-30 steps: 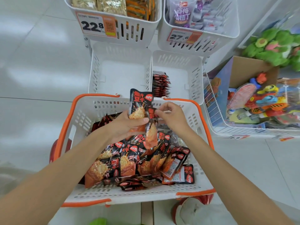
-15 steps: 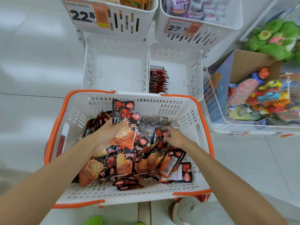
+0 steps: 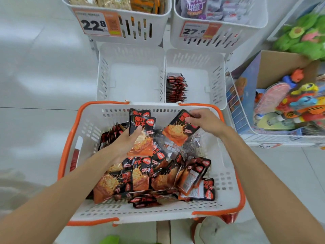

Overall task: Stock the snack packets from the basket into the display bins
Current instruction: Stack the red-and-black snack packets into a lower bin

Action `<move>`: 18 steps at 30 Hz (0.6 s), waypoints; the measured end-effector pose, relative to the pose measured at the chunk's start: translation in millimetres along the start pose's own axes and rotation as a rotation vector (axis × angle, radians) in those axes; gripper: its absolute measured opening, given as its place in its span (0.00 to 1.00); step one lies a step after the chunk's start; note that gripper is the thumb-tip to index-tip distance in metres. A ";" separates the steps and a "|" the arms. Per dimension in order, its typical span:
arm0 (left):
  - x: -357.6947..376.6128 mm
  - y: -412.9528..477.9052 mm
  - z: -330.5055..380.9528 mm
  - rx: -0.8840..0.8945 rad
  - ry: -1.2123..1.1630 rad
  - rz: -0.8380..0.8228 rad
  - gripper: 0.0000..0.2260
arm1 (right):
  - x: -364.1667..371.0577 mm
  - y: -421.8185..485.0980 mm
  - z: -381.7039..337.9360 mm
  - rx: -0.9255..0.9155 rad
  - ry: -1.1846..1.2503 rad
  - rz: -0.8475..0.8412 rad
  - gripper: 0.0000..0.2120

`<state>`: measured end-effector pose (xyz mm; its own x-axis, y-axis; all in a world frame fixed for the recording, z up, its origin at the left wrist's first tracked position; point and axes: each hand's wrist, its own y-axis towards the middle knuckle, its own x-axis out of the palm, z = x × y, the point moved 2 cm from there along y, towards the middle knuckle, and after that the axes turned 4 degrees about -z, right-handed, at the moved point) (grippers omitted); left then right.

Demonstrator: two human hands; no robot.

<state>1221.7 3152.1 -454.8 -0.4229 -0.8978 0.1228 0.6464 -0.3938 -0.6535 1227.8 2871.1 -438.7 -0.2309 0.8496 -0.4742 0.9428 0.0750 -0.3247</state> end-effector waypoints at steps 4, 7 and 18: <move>15.9 5.8 16.0 0.008 -0.009 -0.070 0.35 | -1.1 -0.8 -61.9 -0.107 -0.086 -0.108 0.07; 36.8 5.6 30.9 0.087 0.071 -0.195 0.31 | 19.5 3.4 -76.3 -0.156 -0.091 0.025 0.11; 48.7 66.1 100.4 0.491 0.545 -0.180 0.28 | -21.3 23.9 -60.5 -0.033 0.474 -0.173 0.15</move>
<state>1307.7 3062.5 -417.0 -0.7205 -0.6371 -0.2740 0.6925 -0.6822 -0.2347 1269.8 2886.5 -386.8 -0.2567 0.9664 0.0107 0.9095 0.2453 -0.3357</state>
